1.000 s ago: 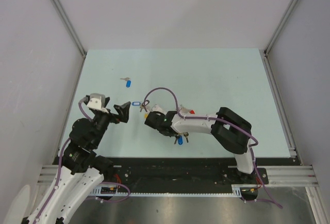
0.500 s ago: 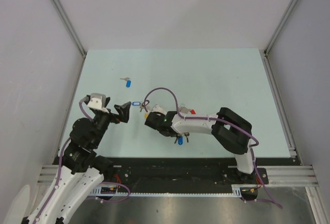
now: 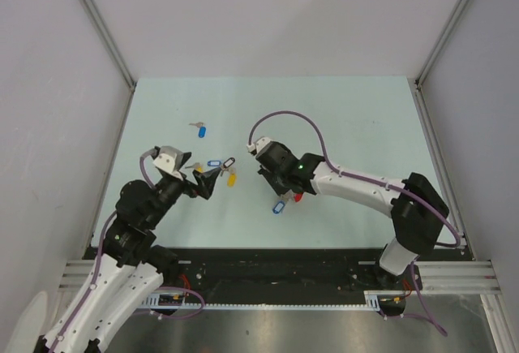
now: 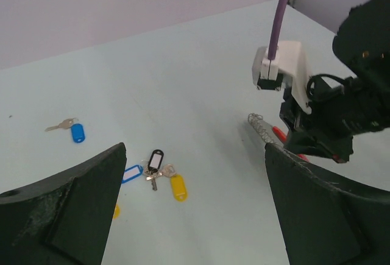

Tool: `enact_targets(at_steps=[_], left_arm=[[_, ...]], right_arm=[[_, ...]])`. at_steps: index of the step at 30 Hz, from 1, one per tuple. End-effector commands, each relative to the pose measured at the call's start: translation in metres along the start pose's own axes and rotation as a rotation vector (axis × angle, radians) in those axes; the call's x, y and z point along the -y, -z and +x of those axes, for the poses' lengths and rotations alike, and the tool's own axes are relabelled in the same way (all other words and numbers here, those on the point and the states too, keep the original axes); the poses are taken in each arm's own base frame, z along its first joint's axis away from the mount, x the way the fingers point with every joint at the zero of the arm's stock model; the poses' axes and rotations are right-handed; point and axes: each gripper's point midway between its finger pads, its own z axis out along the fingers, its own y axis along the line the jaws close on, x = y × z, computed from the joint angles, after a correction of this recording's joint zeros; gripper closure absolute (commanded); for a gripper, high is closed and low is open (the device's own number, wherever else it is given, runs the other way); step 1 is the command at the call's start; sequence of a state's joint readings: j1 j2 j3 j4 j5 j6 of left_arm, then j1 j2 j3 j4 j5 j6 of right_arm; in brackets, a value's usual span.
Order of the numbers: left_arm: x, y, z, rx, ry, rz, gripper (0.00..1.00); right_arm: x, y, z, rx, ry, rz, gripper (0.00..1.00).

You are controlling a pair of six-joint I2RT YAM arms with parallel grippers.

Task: Put the keys on the keyring

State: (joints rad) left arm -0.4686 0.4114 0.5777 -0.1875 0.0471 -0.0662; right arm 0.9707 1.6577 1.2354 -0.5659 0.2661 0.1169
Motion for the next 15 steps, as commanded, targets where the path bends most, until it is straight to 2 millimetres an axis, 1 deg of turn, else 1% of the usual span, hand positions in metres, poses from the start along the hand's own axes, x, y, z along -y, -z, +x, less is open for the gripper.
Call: enact_targets(at_steps=[1, 2, 3, 4, 5, 6, 7, 8, 9, 10, 12, 13, 14, 15], left_arm=[[0.029, -0.008, -0.003, 0.021, -0.067, 0.189, 0.0], [0.033, -0.009, -0.004, 0.023, -0.067, 0.208, 0.0], [0.037, -0.01, -0.002, 0.014, -0.067, 0.233, 0.0], [0.039, -0.013, 0.0, 0.003, -0.065, 0.245, 0.0], [0.041, -0.016, -0.001, 0.004, -0.065, 0.258, 0.0], [0.042, -0.018, 0.0, 0.002, -0.097, 0.277, 0.0], [0.048, -0.022, 0.002, -0.015, -0.103, 0.315, 0.0], [0.052, -0.024, 0.0, -0.008, -0.113, 0.342, 0.0], [0.055, -0.027, 0.001, -0.011, -0.133, 0.366, 0.0], [0.063, -0.028, -0.003, -0.008, -0.145, 0.42, 0.0], [0.067, -0.039, 0.004, -0.035, -0.171, 0.463, 0.0], [0.072, -0.041, 0.0, -0.031, -0.182, 0.494, 0.0], [0.077, -0.046, 0.008, -0.062, -0.182, 0.538, 0.01], [0.08, -0.049, 0.01, -0.064, -0.211, 0.568, 0.02]], right_arm=[[0.0, 0.02, -0.034, 0.161, -0.005, -0.162, 1.0], [-0.003, 0.024, -0.039, 0.188, -0.002, -0.203, 1.0], [0.0, 0.024, -0.039, 0.197, 0.003, -0.213, 1.0], [-0.002, 0.03, -0.043, 0.224, 0.013, -0.248, 1.0], [0.0, 0.033, -0.049, 0.256, 0.024, -0.276, 1.0], [0.0, 0.033, -0.049, 0.265, 0.033, -0.289, 1.0], [0.001, 0.039, -0.053, 0.296, 0.059, -0.302, 1.0], [0.003, 0.041, -0.058, 0.327, 0.061, -0.322, 1.0], [0.003, 0.044, -0.06, 0.346, 0.07, -0.337, 1.0], [0.004, 0.046, -0.061, 0.363, 0.079, -0.354, 1.0], [0.008, 0.052, -0.066, 0.407, 0.101, -0.383, 1.0], [0.008, 0.052, -0.065, 0.413, 0.11, -0.389, 1.0], [0.008, 0.057, -0.067, 0.435, 0.143, -0.401, 1.0], [0.012, 0.059, -0.068, 0.447, 0.152, -0.397, 1.0]])
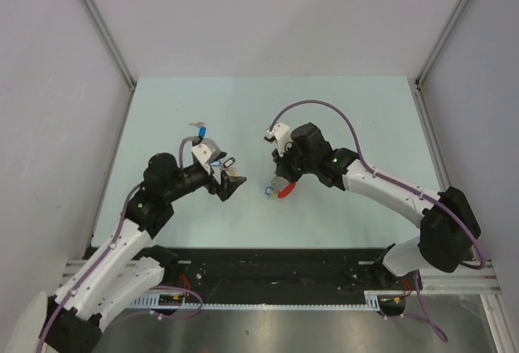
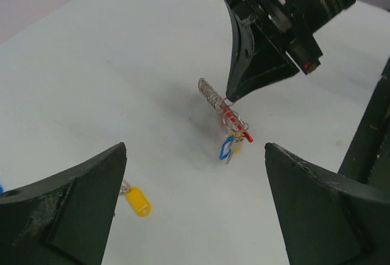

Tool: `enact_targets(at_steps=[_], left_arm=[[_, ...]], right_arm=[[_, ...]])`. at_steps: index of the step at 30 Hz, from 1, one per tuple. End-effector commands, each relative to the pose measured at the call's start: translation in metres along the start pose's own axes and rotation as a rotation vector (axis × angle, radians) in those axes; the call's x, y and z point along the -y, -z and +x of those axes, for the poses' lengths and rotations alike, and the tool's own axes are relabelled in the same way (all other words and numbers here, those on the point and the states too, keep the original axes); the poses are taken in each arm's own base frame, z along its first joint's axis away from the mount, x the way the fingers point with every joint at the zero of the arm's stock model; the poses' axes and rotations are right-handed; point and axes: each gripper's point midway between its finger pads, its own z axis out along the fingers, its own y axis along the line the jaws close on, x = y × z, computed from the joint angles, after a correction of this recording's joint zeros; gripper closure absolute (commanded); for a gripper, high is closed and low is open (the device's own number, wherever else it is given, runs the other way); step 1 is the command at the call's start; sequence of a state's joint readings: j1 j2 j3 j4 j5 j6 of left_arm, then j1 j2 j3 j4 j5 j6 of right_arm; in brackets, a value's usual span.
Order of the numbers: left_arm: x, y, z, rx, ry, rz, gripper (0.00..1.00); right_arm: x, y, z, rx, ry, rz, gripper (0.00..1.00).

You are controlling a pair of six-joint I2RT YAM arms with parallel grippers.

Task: Put the keys on the keyring

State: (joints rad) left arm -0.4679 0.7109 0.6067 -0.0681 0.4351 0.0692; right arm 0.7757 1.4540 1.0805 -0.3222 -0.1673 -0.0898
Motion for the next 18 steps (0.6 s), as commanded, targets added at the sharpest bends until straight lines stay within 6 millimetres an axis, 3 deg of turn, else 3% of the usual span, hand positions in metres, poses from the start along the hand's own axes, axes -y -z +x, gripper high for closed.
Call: enact_targets(at_steps=[1, 2, 9, 12, 18], left_arm=[[0.017, -0.016, -0.03, 0.062, -0.147, 0.186, 0.02], [0.021, -0.019, -0.036, 0.088, -0.174, 0.219, 0.02], [0.023, -0.042, -0.022, 0.05, -0.314, 0.35, 0.11], [0.025, -0.049, -0.011, 0.01, -0.308, 0.402, 0.21], [0.024, -0.058, 0.002, -0.025, -0.282, 0.429, 0.28]], right_arm=[[-0.008, 0.018, -0.038, 0.17, 0.137, -0.095, 1.0], [-0.009, 0.021, -0.039, 0.179, 0.153, -0.106, 1.0], [-0.016, 0.03, -0.04, 0.214, 0.254, -0.177, 1.0], [-0.021, 0.033, -0.042, 0.23, 0.292, -0.206, 1.0], [-0.029, 0.041, -0.05, 0.275, 0.355, -0.242, 1.0]])
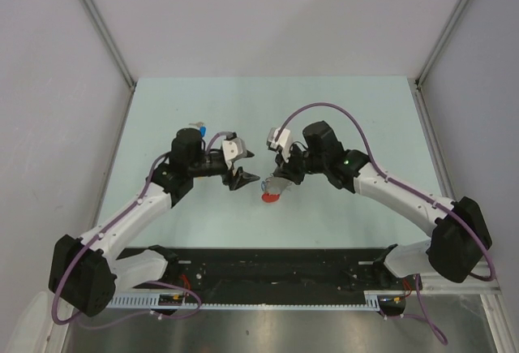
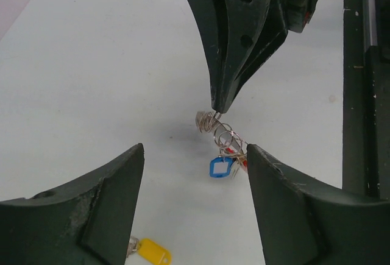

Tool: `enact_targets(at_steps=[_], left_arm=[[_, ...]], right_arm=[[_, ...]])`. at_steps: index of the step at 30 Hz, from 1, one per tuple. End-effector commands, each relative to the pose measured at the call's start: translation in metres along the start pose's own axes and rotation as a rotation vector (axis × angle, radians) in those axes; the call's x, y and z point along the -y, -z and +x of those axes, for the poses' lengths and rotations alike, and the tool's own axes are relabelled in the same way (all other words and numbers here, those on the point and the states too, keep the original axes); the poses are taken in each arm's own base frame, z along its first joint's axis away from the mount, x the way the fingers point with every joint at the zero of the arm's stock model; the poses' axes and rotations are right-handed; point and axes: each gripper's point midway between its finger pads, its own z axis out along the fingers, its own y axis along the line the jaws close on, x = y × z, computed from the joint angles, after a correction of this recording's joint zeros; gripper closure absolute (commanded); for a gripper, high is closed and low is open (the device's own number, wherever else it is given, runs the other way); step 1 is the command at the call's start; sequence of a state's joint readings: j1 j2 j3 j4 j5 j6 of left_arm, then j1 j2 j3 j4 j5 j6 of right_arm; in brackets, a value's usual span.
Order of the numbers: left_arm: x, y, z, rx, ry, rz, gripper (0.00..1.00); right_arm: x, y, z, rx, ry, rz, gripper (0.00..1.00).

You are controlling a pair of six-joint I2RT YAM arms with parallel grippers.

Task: Put the keys on the keyring

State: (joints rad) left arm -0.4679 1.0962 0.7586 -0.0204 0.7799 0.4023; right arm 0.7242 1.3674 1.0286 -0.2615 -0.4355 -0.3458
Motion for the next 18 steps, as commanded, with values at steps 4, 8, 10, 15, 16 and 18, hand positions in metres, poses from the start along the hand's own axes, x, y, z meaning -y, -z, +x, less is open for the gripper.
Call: enact_targets(at_steps=[4, 8, 10, 15, 16, 18], left_arm=[[0.002, -0.002, -0.013, 0.042, -0.055, 0.05, 0.37], [0.006, -0.004, -0.018, 0.078, -0.05, 0.068, 0.46], [0.006, -0.005, -0.02, 0.085, -0.05, 0.072, 0.51], [0.005, -0.004, -0.022, 0.091, -0.055, 0.059, 0.55], [0.006, -0.005, -0.023, 0.092, -0.055, 0.062, 0.55], [0.009, -0.005, -0.024, 0.094, -0.057, 0.069, 0.56]], right_arm=[[-0.006, 0.02, -0.051, 0.179, 0.138, -0.024, 1.0], [-0.011, 0.026, -0.06, 0.212, 0.154, -0.037, 1.0], [-0.012, 0.027, -0.063, 0.225, 0.158, -0.046, 1.0], [-0.02, 0.031, -0.069, 0.252, 0.168, -0.082, 1.0], [-0.022, 0.031, -0.07, 0.257, 0.167, -0.089, 1.0], [-0.022, 0.031, -0.071, 0.261, 0.169, -0.091, 1.0]])
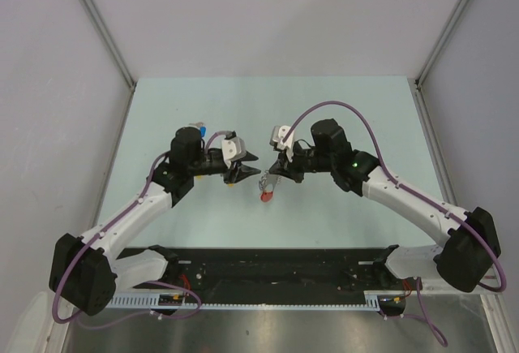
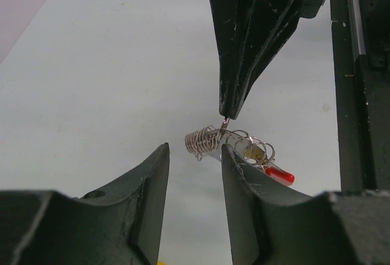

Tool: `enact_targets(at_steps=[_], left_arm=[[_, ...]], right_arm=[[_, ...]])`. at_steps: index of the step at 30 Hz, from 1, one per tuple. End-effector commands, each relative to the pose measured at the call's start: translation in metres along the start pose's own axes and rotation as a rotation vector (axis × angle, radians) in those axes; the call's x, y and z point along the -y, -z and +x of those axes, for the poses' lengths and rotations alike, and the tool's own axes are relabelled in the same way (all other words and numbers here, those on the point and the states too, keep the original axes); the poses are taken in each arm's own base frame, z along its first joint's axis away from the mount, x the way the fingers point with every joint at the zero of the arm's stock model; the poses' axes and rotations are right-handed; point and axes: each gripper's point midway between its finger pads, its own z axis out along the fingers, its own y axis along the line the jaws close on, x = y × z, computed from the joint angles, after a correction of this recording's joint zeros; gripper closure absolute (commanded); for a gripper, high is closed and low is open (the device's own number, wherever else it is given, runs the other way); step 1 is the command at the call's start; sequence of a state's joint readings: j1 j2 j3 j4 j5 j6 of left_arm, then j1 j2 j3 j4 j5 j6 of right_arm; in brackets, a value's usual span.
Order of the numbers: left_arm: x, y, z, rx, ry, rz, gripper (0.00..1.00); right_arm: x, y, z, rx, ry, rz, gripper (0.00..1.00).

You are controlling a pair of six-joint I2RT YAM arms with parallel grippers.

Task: Put the keys on the keyring

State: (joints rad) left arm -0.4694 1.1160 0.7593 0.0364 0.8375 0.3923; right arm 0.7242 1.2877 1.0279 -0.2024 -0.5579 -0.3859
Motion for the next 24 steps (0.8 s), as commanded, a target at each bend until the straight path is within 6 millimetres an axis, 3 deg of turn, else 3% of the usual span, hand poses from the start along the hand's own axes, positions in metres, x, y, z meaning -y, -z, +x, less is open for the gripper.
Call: enact_targets(at_steps=[1, 10, 24], left_arm=[[0.006, -0.002, -0.015, 0.045, -0.039, 0.029, 0.56], [0.014, -0.009, -0.008, 0.003, -0.054, 0.034, 0.6], [0.012, -0.013, -0.005, -0.036, -0.093, -0.015, 0.81]], right_arm=[[-0.003, 0.007, -0.032, 0.105, 0.065, -0.013, 1.0], [-0.007, 0.006, -0.036, 0.116, 0.05, -0.026, 1.0], [-0.013, 0.006, -0.041, 0.132, 0.026, -0.042, 1.0]])
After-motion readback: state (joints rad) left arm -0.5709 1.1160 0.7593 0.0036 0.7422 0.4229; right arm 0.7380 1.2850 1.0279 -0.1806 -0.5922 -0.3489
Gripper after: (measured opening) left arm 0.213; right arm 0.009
